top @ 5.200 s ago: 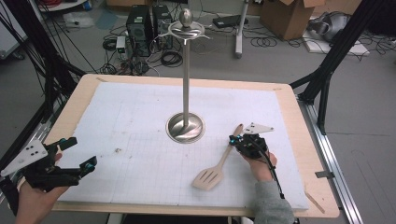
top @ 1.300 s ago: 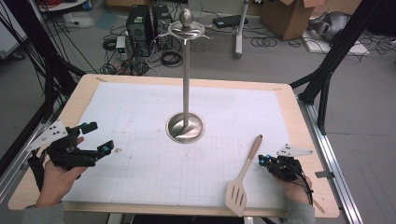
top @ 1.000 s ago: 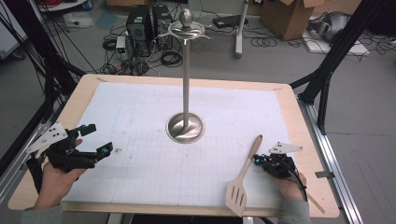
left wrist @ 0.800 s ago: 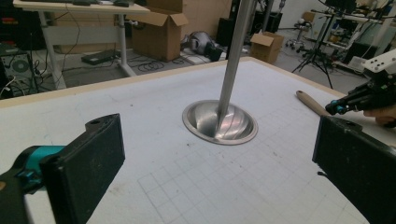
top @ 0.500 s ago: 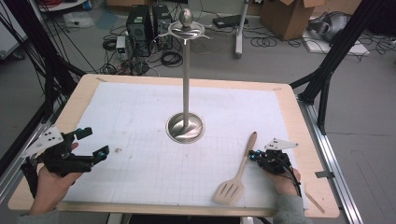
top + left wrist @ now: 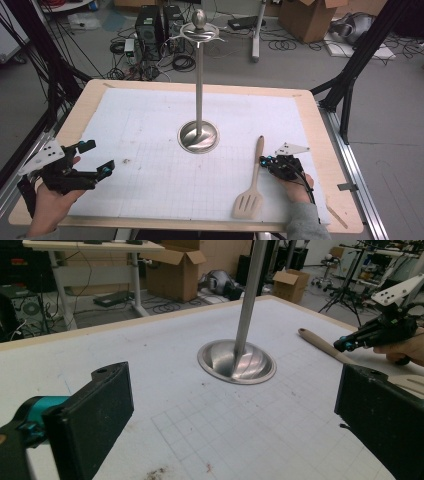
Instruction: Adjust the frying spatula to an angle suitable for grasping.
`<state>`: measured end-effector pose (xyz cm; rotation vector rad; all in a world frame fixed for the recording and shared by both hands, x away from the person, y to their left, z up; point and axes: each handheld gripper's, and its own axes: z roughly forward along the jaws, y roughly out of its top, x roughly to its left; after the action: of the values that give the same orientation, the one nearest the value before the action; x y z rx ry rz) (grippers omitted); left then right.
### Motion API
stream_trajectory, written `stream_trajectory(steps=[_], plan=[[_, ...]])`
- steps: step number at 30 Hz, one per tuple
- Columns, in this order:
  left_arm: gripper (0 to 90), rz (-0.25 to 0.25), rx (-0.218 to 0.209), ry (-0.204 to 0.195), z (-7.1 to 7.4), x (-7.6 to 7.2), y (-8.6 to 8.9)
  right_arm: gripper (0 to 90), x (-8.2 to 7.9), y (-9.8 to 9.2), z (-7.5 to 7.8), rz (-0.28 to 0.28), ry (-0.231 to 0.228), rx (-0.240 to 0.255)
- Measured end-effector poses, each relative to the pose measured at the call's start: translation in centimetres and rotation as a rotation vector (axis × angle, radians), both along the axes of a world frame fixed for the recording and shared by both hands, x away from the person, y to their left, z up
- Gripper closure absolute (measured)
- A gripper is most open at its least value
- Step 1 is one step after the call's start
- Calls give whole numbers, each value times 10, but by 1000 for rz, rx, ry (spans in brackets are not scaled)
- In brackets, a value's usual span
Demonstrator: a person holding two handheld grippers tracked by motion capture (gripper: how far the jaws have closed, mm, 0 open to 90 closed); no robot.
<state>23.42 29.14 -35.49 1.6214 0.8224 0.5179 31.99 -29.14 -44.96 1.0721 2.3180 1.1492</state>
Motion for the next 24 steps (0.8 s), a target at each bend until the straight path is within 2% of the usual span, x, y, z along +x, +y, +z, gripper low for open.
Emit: stream_trajectory(steps=[9,24], plan=[[27,30,21,9,-3,-8,6,900,11,14,0,31,-2,-1],[28,73,20,13,-5,-21,19,900,24,41,0,91,-9,-11]])
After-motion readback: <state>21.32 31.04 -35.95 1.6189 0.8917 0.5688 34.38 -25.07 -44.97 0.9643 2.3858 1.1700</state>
